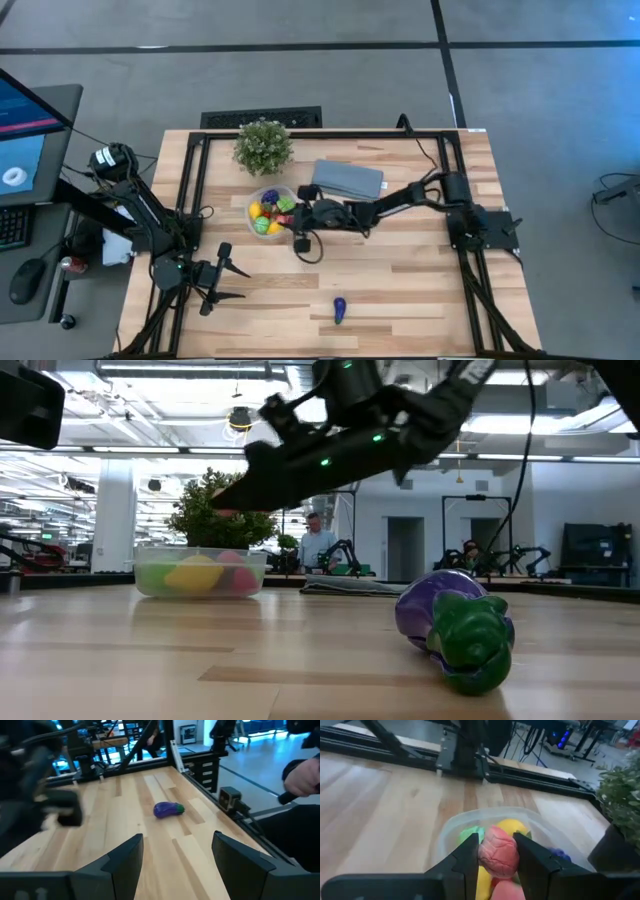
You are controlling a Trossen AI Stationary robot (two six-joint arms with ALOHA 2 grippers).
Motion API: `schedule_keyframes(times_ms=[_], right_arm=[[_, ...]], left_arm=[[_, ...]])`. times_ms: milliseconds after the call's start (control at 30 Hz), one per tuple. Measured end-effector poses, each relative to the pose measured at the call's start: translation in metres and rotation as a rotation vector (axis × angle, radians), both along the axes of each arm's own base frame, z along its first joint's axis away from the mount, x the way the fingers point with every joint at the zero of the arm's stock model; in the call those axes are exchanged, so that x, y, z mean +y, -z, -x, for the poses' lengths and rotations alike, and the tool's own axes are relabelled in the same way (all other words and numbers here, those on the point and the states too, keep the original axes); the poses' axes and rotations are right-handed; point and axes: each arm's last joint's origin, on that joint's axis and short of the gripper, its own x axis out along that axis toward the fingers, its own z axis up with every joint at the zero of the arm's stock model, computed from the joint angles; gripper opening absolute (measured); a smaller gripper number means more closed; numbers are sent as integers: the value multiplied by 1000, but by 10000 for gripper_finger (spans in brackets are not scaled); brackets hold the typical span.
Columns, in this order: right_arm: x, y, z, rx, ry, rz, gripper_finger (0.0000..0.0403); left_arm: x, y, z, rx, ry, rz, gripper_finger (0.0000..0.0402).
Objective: Pick and placing Produce into tupperware
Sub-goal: Put the peach into the transparent bin
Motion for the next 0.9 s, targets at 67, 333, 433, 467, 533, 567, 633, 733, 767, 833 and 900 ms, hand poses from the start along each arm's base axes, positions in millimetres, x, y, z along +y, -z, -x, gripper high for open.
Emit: schedule_keyframes(times_ms=[67,333,433,467,533,567,633,733,767,833,900], right_arm=[[-7,2,-12,16,11,-3,136],[-17,8,-44,129,32,0,136],[-17,10,-46,152,32,0,136],[-17,10,-46,155,32,0,136],[-17,8,-47,145,32,0,136],[-17,8,-47,142,32,-1,136],[-17,8,-47,149,33,-1,136],[-17,8,-46,154,20,-14,136],[-18,9,-46,158,8,-21,137],[-19,9,-46,164,-18,-49,141],[-21,9,-46,163,-17,-65,149]], left_arm=[[-1,0,2,0,14,8,226],[-6,-1,9,-1,37,39,226],[-7,-1,12,0,37,53,226],[-8,-1,13,-1,36,54,226],[-8,-1,15,-4,32,53,226],[-9,-1,15,-5,31,53,226],[-9,-1,15,-5,31,53,226],[-9,-1,15,-5,31,52,226],[-9,-1,15,-5,31,52,226],[-9,-1,15,-5,30,52,226],[-9,-1,15,-5,30,52,226]])
